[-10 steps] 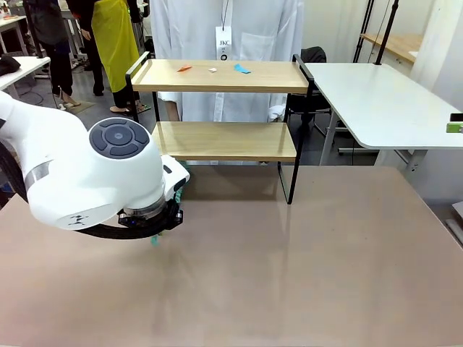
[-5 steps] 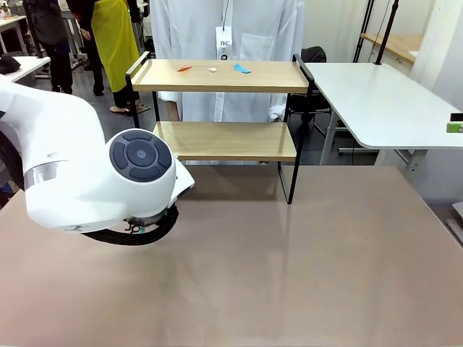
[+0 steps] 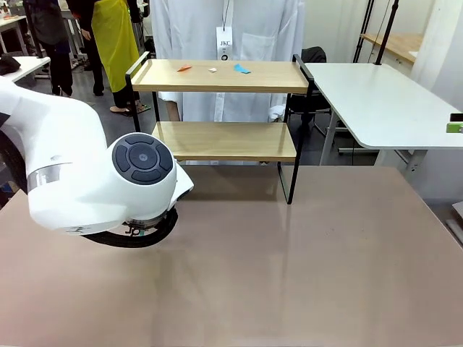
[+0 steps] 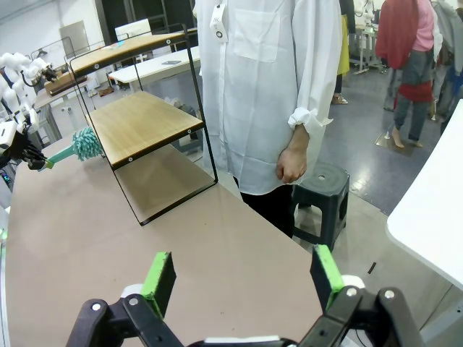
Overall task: Clean the shelf.
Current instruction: Clean the specific section of the Shelf indicated by the human with the Duster.
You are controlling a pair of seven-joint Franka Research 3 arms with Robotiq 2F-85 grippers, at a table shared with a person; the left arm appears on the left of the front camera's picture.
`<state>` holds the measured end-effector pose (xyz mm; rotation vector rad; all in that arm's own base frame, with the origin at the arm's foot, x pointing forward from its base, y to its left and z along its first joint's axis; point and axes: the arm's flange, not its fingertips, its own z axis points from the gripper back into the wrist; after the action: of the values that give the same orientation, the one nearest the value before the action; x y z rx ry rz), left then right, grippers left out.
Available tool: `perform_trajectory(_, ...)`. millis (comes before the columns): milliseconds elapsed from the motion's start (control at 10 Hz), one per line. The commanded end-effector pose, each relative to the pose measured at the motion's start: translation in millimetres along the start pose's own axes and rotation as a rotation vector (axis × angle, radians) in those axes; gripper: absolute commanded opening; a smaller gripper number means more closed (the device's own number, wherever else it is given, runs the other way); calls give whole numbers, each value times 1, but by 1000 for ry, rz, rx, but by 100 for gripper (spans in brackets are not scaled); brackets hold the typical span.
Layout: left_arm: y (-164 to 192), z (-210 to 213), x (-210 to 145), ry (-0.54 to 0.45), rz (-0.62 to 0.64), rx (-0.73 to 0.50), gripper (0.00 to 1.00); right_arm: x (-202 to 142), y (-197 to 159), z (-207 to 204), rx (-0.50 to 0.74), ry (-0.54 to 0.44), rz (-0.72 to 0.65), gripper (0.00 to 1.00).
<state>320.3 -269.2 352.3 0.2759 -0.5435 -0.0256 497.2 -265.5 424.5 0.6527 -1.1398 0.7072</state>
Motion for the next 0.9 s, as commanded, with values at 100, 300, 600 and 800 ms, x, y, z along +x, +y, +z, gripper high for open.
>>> perform_trajectory(100, 19, 19, 11, -18, -19, -131, 13, 3, 1, 0, -1, -1, 6, 100)
perform_trajectory(300, 41, 28, 13, -31, -27, -192, 13, 3, 1, 0, -1, -1, 6, 100)
perform_trajectory(600, 60, 37, 8, -31, -142, -332, 13, 3, 1, 0, -1, -1, 6, 100)
perform_trajectory(800, 91, 42, 11, -28, -246, -492, 13, 3, 1, 0, -1, -1, 6, 100)
